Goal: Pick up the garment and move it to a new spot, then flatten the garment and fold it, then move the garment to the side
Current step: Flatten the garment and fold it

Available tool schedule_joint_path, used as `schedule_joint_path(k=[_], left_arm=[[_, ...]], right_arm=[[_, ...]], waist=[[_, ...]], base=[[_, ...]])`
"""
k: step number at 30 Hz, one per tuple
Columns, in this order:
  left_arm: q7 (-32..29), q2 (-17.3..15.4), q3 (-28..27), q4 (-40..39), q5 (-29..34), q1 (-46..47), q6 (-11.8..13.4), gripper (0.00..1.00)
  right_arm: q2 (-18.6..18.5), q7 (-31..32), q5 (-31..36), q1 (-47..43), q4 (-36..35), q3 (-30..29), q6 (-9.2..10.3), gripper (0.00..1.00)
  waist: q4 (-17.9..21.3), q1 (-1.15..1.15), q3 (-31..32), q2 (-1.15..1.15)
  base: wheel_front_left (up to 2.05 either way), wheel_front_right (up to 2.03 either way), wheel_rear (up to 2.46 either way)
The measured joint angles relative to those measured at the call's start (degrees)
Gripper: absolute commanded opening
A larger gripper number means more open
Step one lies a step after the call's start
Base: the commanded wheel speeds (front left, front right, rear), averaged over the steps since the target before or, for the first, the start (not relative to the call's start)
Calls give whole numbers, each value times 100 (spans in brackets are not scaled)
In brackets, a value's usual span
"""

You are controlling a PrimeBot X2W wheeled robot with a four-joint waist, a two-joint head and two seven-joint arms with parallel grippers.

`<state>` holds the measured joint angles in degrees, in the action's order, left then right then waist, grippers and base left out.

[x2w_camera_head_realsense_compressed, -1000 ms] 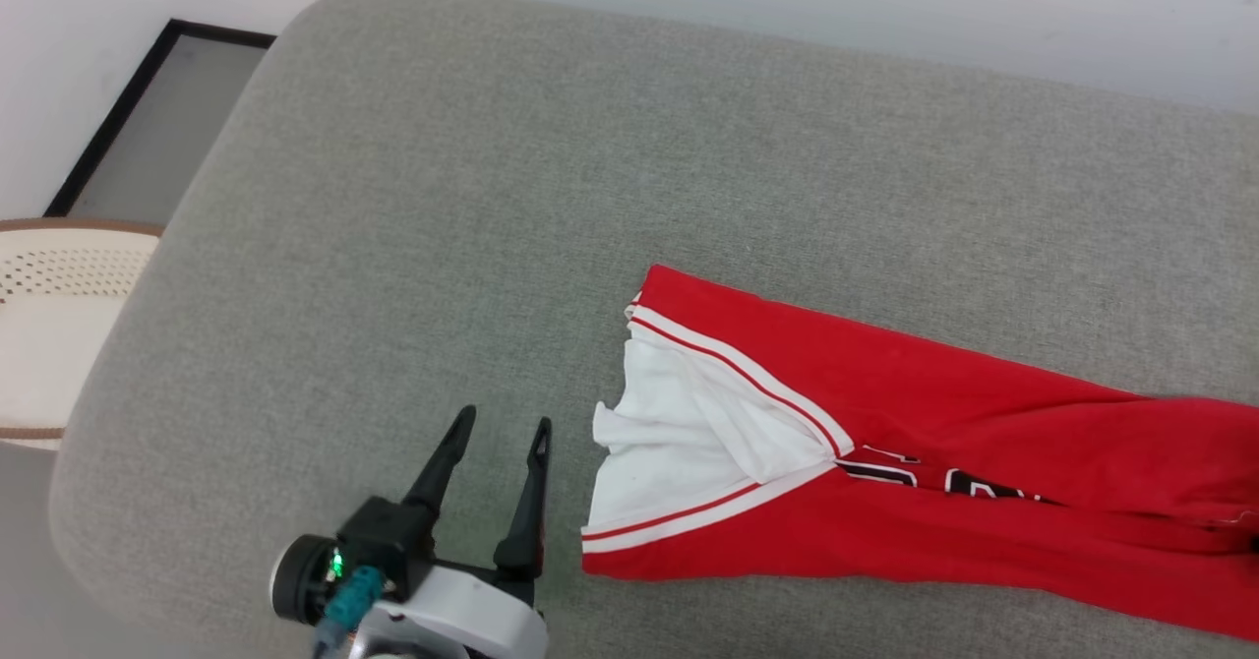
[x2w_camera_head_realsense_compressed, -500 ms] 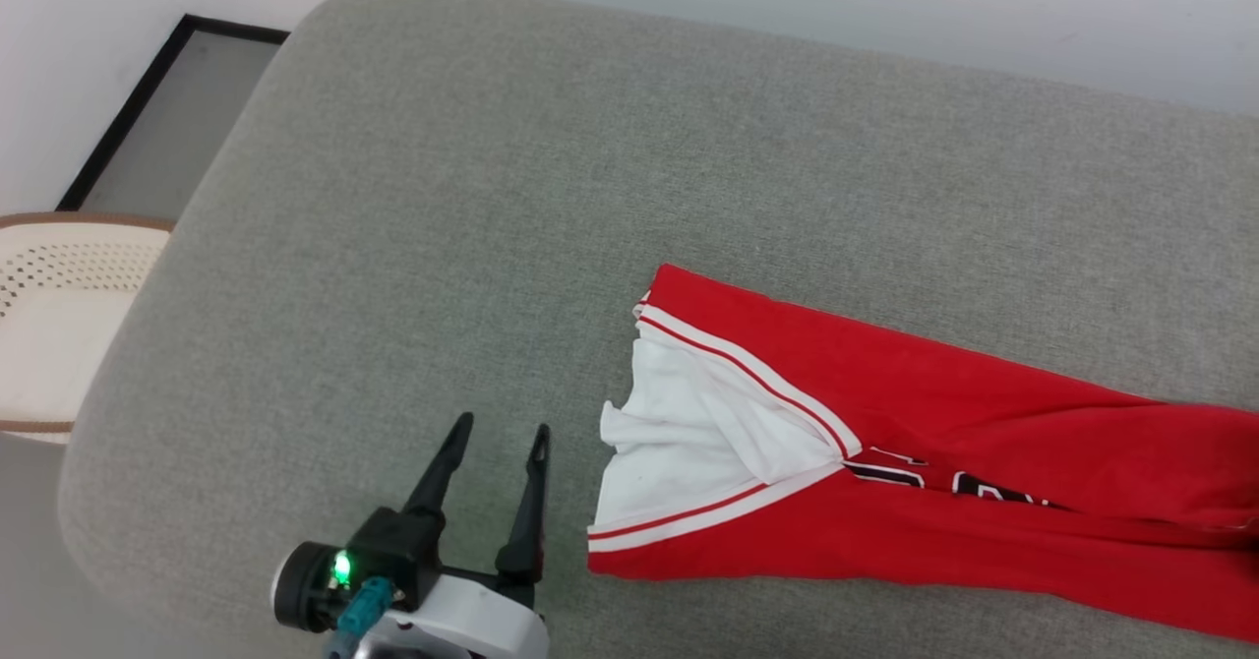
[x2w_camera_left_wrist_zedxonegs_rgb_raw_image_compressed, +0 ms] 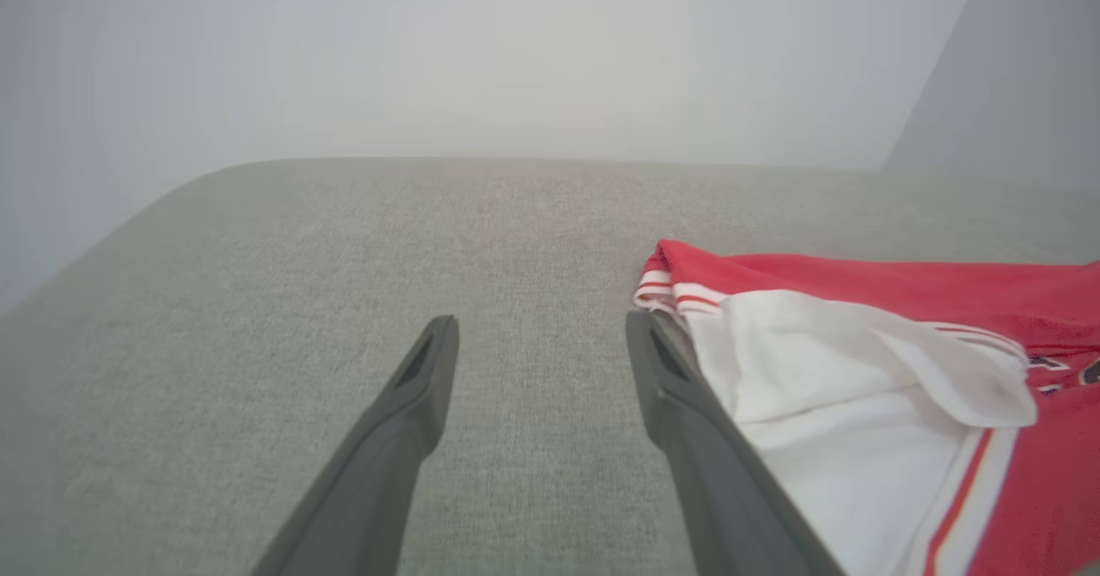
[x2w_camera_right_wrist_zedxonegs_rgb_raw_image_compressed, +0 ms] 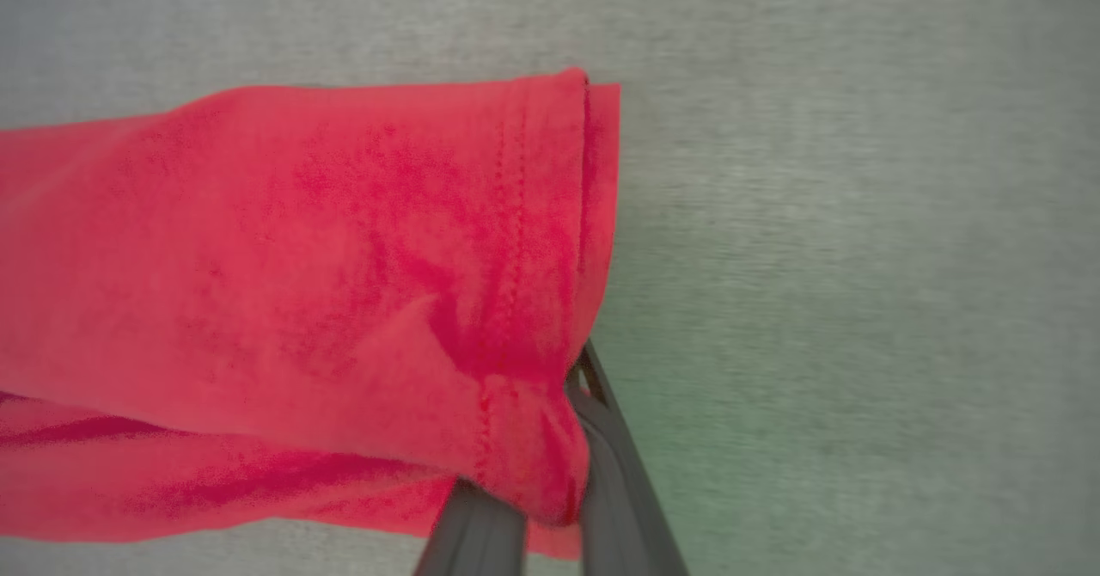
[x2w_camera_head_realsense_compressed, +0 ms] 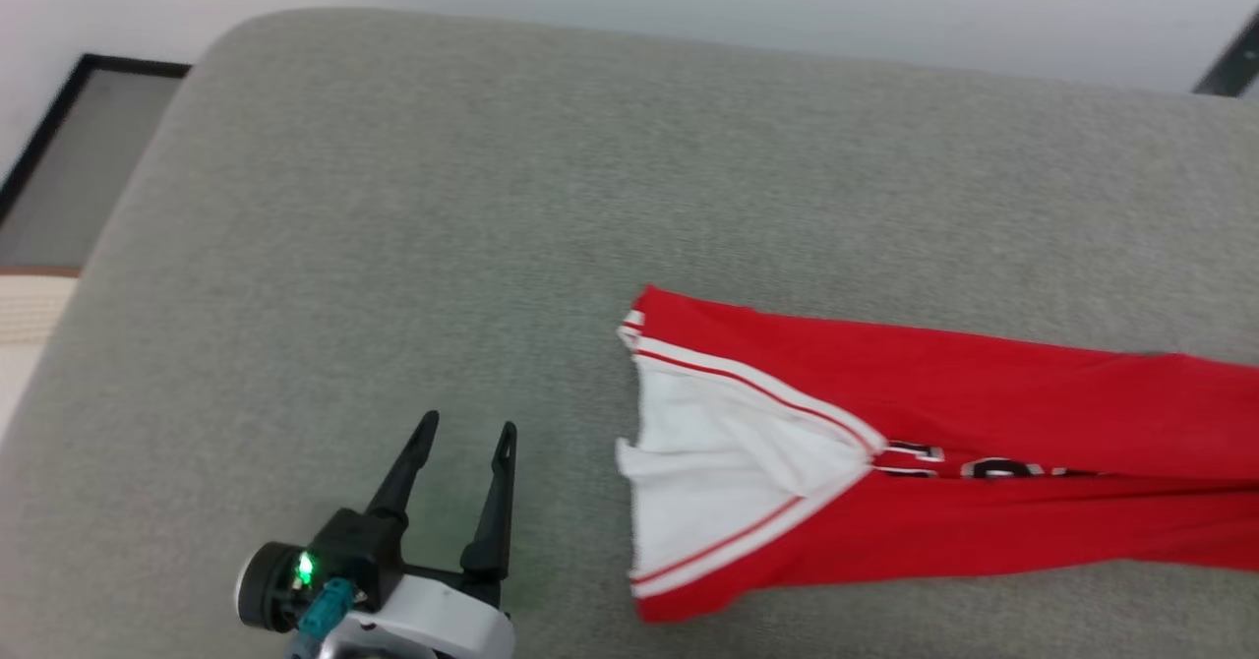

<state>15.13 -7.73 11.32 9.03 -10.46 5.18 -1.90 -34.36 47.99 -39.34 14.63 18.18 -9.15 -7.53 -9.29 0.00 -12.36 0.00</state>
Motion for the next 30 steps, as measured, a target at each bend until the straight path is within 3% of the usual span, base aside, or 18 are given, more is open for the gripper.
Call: schedule_joint_path(k=[10,16,21,30], left_arm=[[-1,21,-259,-31,167,132,-171,100],[-1,35,-314,70,252,216,-247,100],[-1,109,-386,149,255,204,-286,100],[0,299,-430,240,231,93,-343,100]], right_arm=[[-683,-437,198,53,576,-799,0,0],[-557,-616,82,246,573,-644,1,0],[-389,-573,-127,210,-254,-11,2,0],[-138,164,-654,76,-2470,1090,2,0]], waist=[[539,0,-264,0],[791,0,-396,0],[841,0,-295,0],[564,0,-65,0]], base=[[0,0,0],[0,0,0],[0,0,0],[0,0,0]])
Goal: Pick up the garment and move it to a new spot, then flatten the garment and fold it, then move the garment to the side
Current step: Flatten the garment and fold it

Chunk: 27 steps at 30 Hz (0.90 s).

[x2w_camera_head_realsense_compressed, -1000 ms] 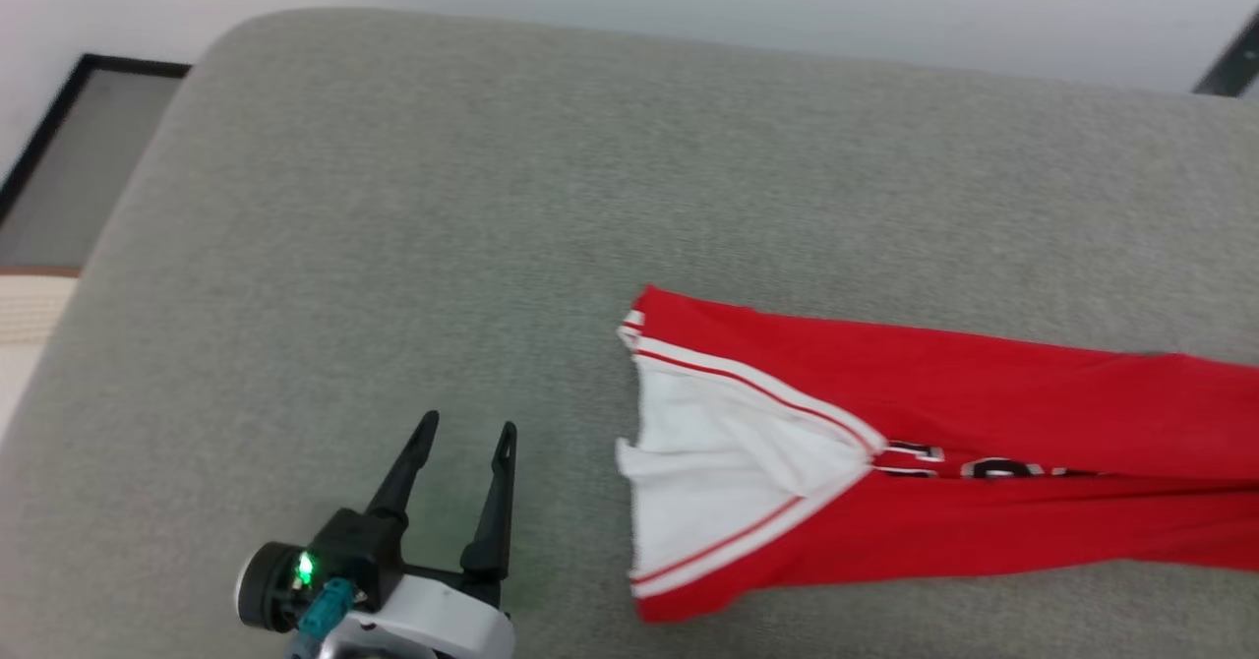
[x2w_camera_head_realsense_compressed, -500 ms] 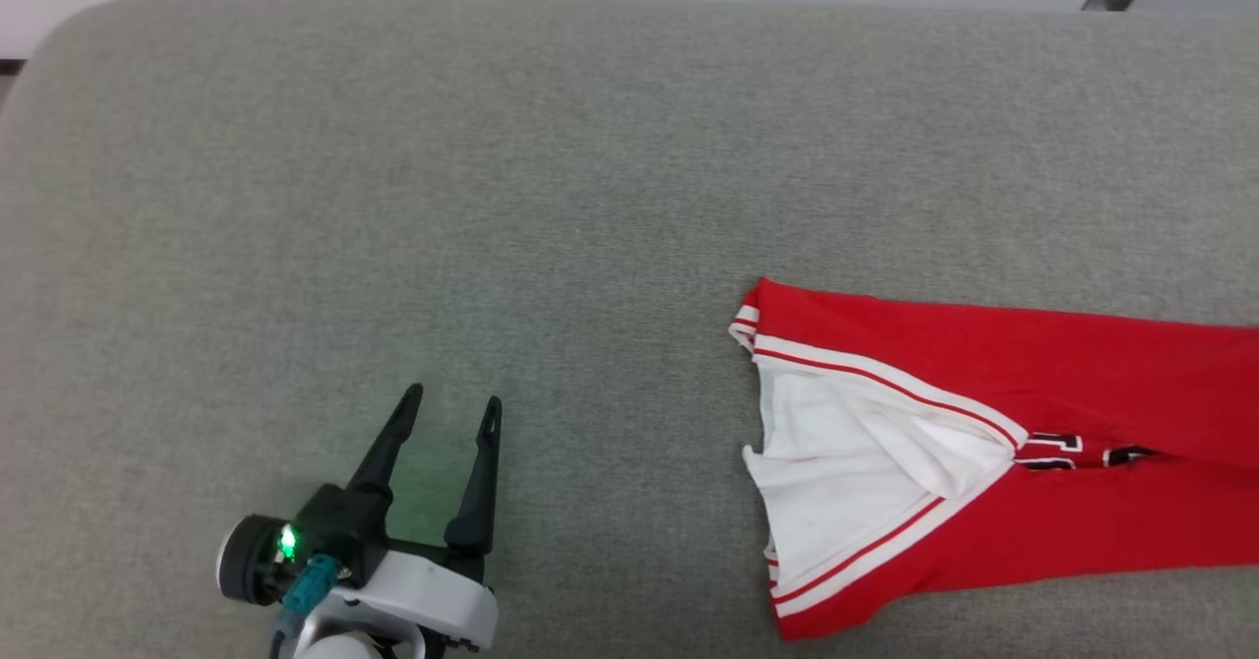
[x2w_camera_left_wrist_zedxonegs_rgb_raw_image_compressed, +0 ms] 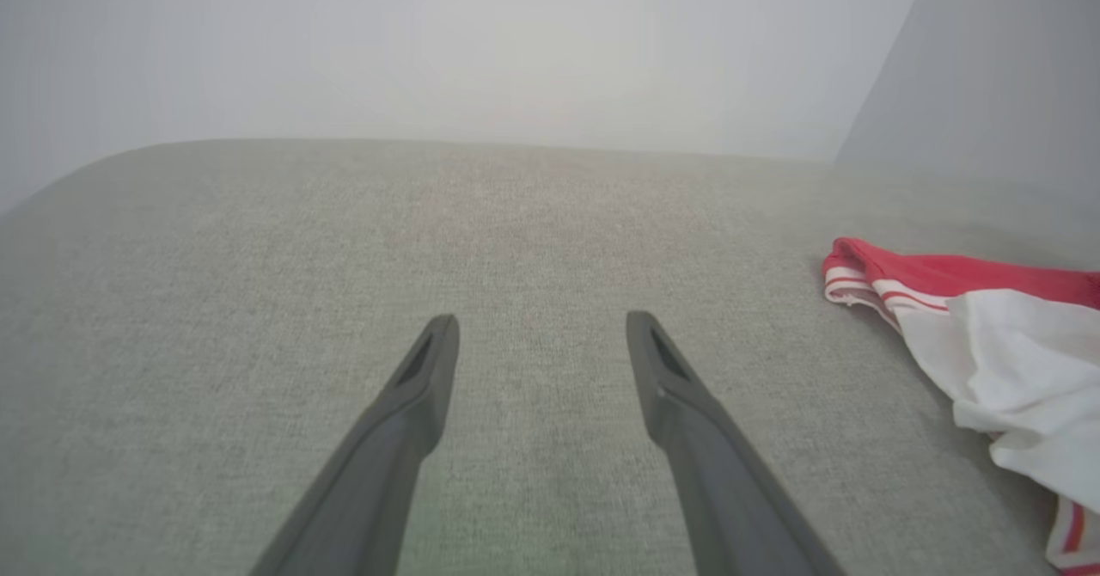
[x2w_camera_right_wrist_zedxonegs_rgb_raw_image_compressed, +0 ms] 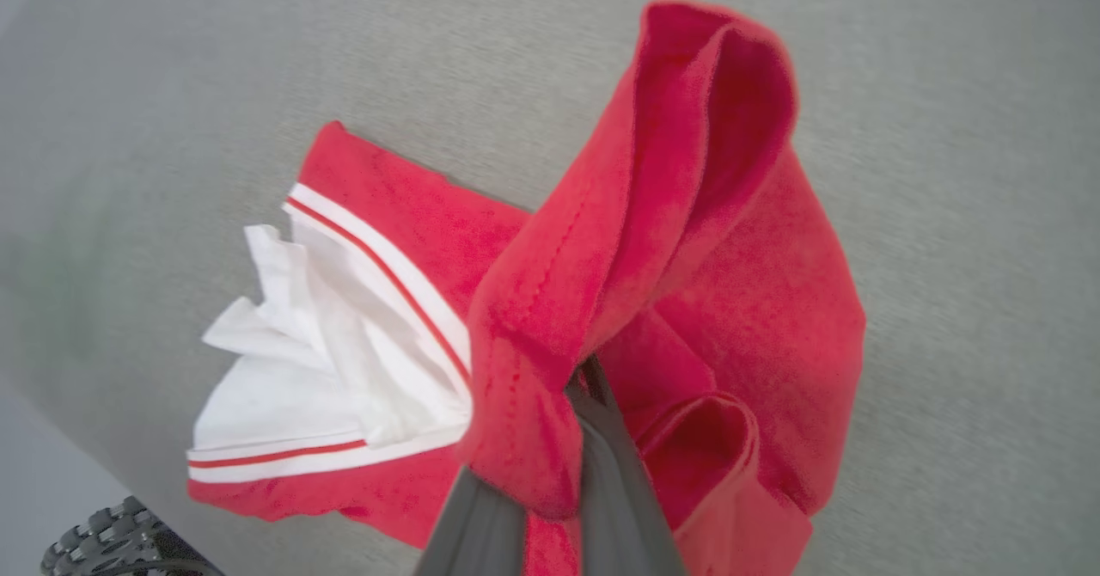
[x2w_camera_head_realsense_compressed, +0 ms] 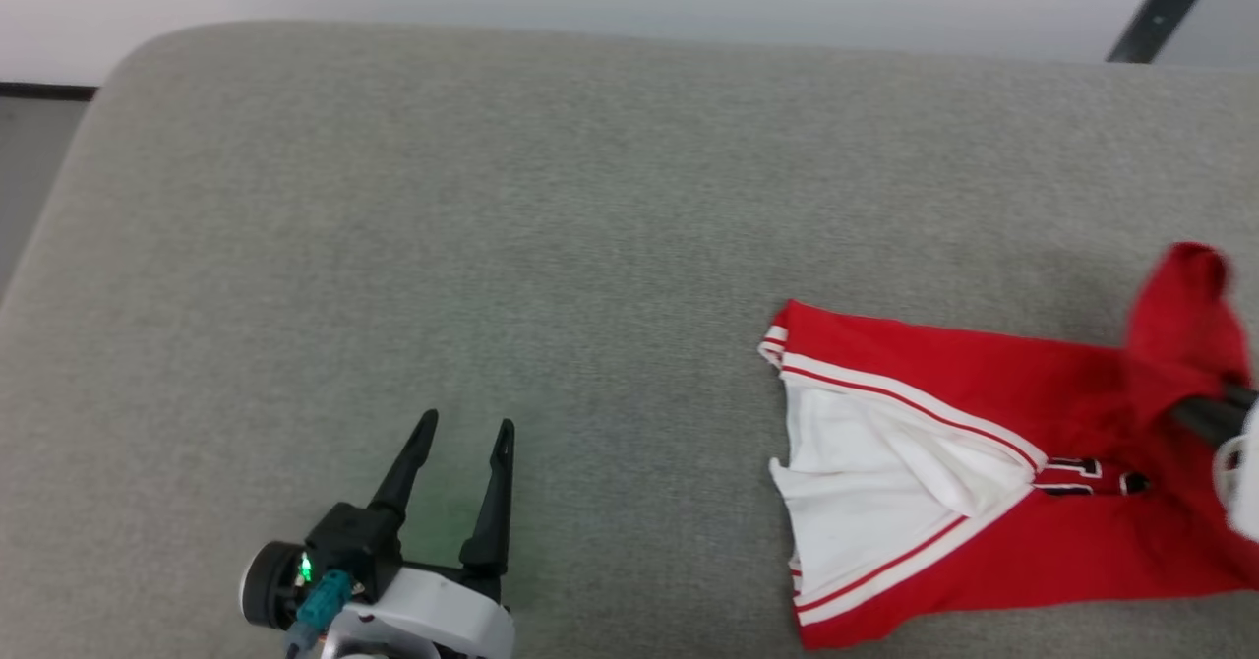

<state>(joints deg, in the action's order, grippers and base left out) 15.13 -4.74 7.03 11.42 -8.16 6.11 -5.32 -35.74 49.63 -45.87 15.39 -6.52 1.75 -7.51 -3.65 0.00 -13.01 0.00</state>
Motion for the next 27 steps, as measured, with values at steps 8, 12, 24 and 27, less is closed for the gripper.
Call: schedule_joint_path(k=[8,12,24,27], left_arm=[[0,107,-12,52,-44,-23,-30,100],[0,130,-59,49,-53,-25,-42,100],[0,174,-2,71,-77,65,-74,100],[0,177,20,102,-85,110,-75,100]], right_arm=[[481,443,-157,186,-804,850,0,0],[678,534,-157,321,-755,1281,0,0],[724,32,98,511,107,1989,0,0],[728,-129,101,544,289,2068,0,35]], waist=[[-445,0,69,0],[-648,0,66,0],[-876,0,-106,0],[-849,0,-115,0]], base=[[0,0,0],[0,0,0],[0,0,0],[0,0,0]])
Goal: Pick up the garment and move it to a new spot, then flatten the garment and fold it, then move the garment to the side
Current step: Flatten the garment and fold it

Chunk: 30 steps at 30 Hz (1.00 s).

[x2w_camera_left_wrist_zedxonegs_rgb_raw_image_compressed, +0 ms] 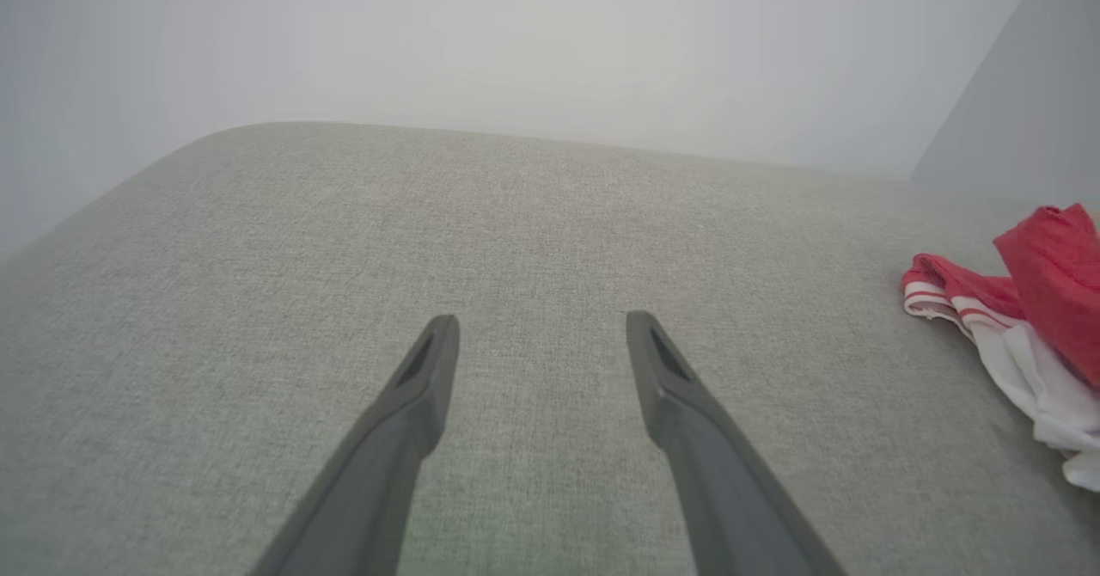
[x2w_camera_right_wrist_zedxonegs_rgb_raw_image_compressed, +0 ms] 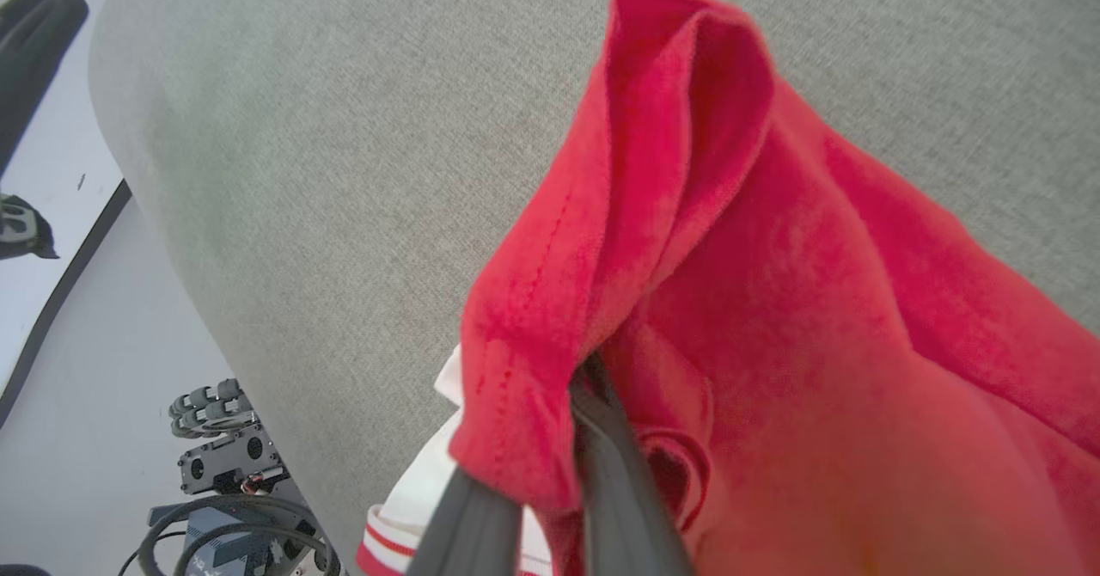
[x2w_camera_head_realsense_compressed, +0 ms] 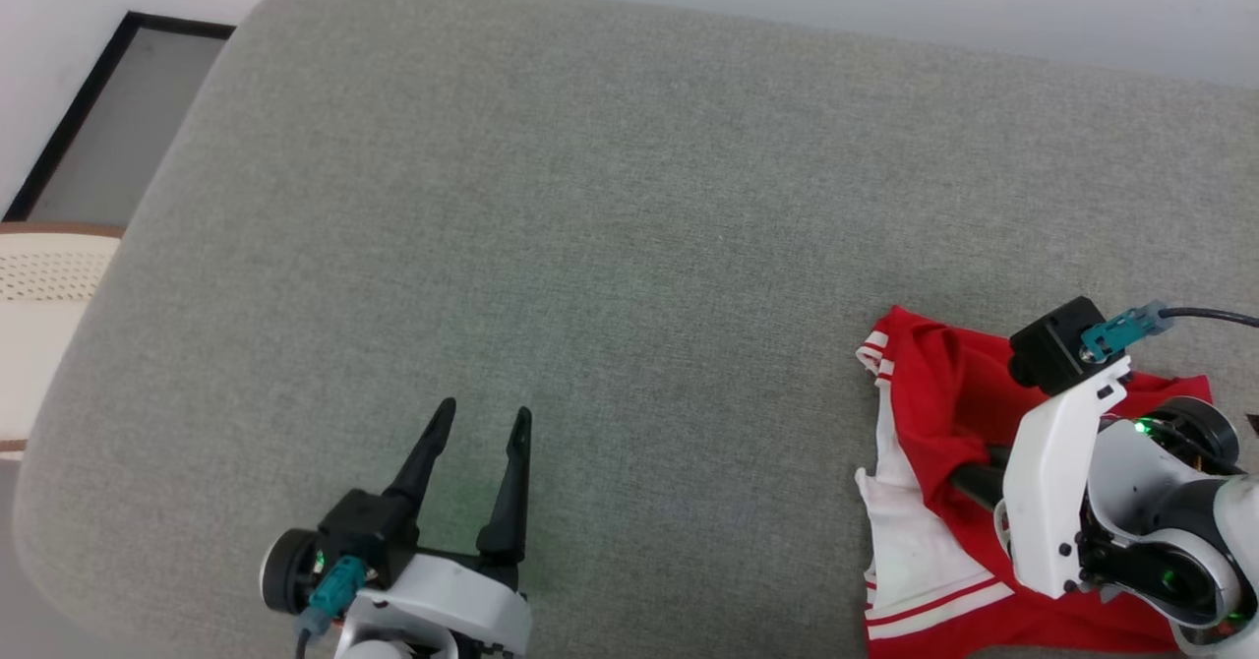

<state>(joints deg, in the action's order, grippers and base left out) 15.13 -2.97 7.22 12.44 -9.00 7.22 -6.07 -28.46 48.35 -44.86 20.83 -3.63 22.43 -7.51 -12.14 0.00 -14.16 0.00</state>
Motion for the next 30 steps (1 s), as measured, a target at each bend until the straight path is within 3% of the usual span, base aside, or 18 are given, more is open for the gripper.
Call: schedule_joint_path(k=[1,2,10,17,23,30], left_arm=[[0,1,2,8,0,18,-1,100],[-1,2,5,15,0,24,-3,100],[0,5,-51,129,0,1,-26,100],[0,-36,-92,292,-12,-65,-85,100],[0,-114,-57,471,-92,-80,-107,100],[-1,-300,-136,814,-271,-30,-123,100]], right_arm=[[4,-37,-1,26,42,33,0,63],[20,-88,-3,53,85,49,0,100],[285,-370,-363,77,289,8,0,100],[200,-764,-409,27,402,-291,0,100],[-145,-1612,-5,-263,681,-592,0,100],[-167,-2826,401,-593,1145,-933,1,100]], waist=[[10,0,4,0],[21,0,12,0],[169,0,251,0],[423,0,593,0],[727,0,865,0],[1103,0,1109,0]], base=[[0,0,0],[0,0,0],[0,0,0],[0,0,0],[0,0,0],[0,0,0]])
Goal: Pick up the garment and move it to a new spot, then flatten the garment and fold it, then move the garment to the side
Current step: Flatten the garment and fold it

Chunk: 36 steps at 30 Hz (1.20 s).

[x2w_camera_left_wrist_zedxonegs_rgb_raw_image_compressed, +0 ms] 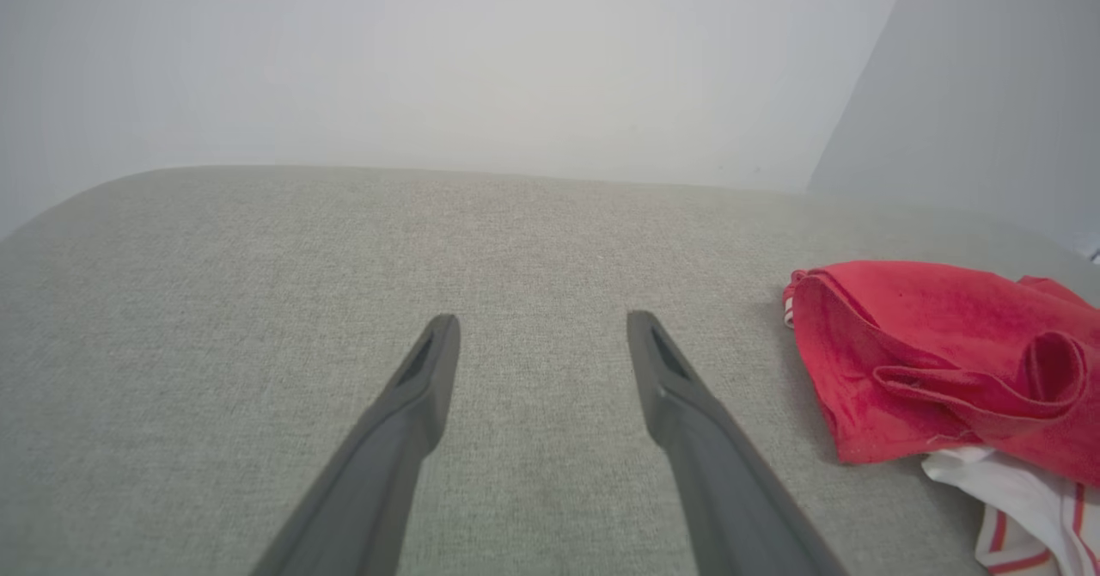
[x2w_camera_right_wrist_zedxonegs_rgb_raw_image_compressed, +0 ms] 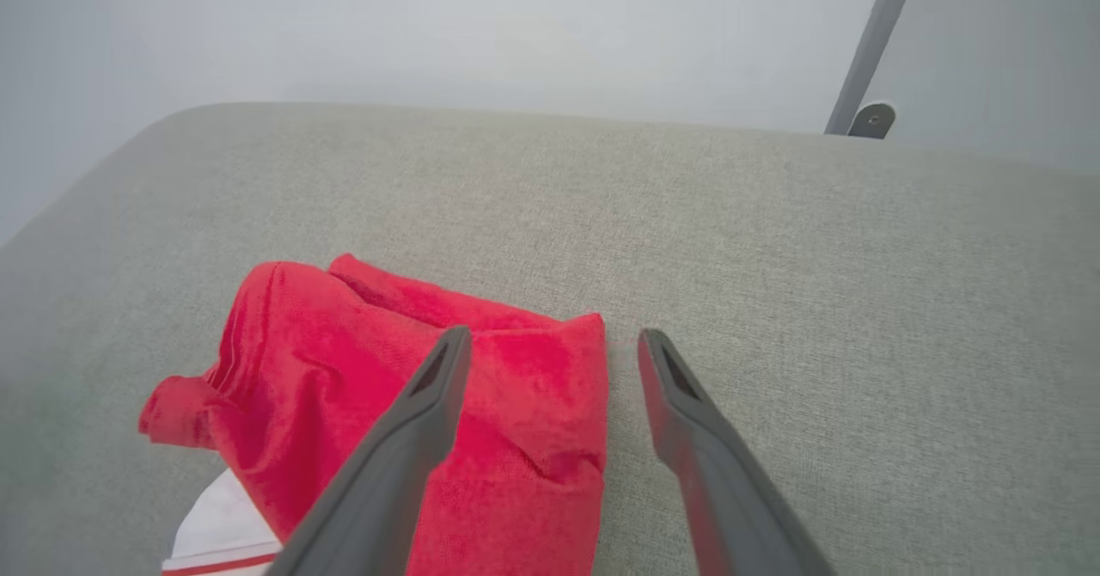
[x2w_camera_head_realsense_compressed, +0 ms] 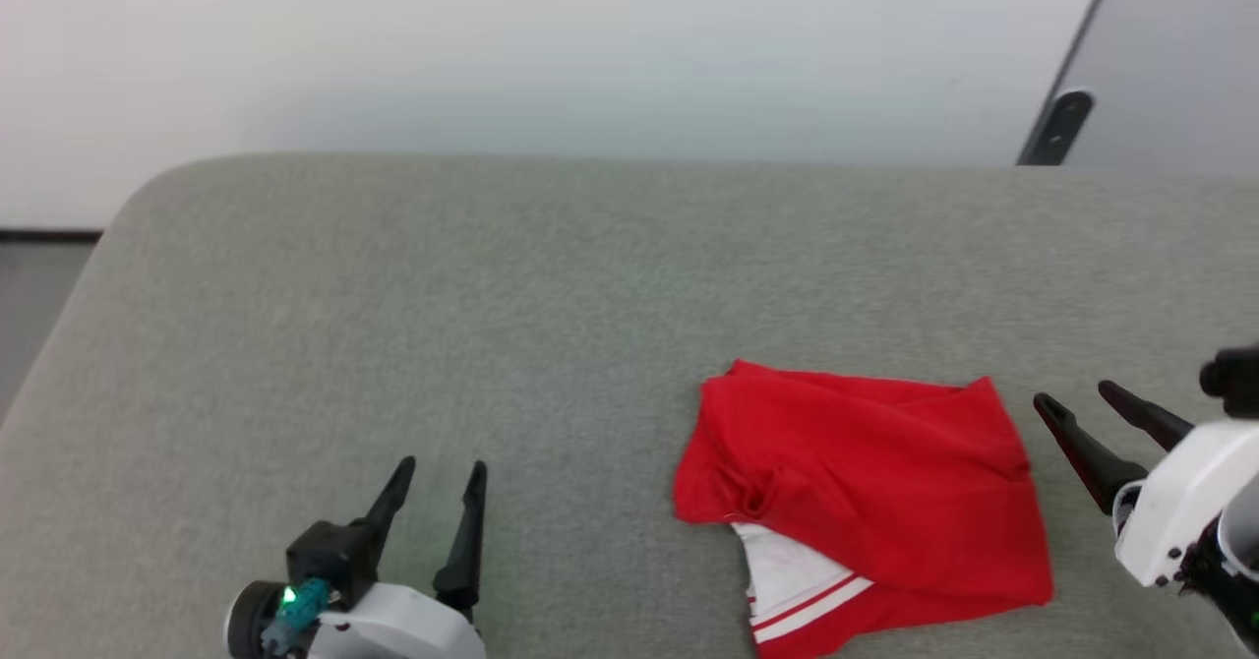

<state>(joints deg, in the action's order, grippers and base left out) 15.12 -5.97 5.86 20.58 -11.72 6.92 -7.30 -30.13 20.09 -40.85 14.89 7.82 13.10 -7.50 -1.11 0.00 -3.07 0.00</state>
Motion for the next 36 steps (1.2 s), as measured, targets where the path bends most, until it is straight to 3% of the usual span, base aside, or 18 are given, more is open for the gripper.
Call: schedule_joint_path(k=[13,24,36], left_arm=[[1,-204,-235,-116,-54,-375,129,100],[1,-179,-286,-823,-104,-1224,185,100],[-81,-226,-399,-1704,-196,-2140,408,100]], right_arm=[[274,-1292,253,-915,-149,-493,0,100],[682,-1404,342,-1696,-604,-1104,0,100],[1032,-1199,566,-2187,-1221,-1669,0,100]], waist=[[519,0,449,0],[626,0,651,0],[577,0,737,0]], base=[[0,0,0],[0,0,0],[0,0,0]])
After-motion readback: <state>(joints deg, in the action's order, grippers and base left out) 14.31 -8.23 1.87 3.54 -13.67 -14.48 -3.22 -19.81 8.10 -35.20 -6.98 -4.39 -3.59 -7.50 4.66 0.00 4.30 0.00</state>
